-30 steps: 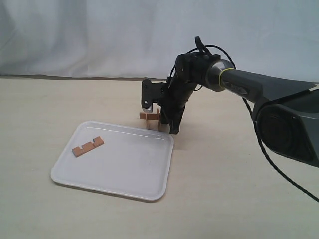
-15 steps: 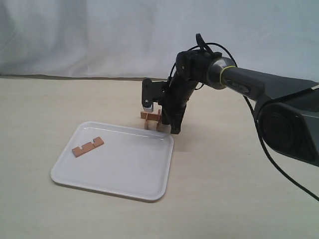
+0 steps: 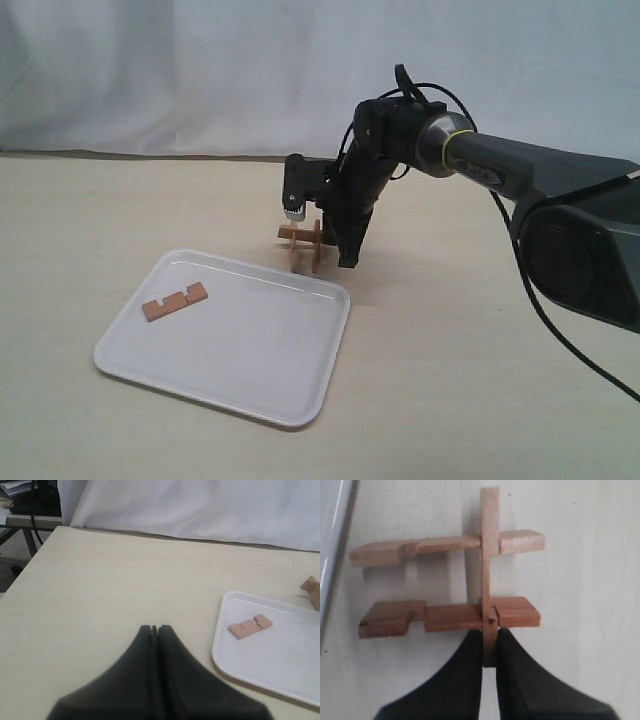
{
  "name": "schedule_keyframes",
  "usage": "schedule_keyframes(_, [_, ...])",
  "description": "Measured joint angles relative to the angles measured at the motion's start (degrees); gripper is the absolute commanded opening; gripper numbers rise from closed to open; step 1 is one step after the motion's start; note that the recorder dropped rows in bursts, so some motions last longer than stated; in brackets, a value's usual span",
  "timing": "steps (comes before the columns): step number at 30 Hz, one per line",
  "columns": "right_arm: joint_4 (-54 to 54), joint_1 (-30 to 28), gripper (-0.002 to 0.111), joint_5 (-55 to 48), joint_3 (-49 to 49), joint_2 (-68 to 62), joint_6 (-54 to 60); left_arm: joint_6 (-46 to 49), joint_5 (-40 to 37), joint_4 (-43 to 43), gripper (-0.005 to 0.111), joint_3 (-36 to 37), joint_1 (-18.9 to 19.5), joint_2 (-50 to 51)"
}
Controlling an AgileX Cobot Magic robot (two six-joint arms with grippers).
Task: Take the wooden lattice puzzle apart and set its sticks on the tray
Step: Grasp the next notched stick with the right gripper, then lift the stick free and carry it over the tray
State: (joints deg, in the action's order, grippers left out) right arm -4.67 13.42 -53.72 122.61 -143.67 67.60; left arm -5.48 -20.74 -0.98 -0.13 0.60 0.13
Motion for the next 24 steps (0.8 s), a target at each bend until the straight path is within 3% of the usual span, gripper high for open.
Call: schedule_keyframes(24, [2.65,0.0,0.005,-7.26,0.0,2.27,-4.09,0.0,0.0,0.0,0.0,0.0,0.0,0.0])
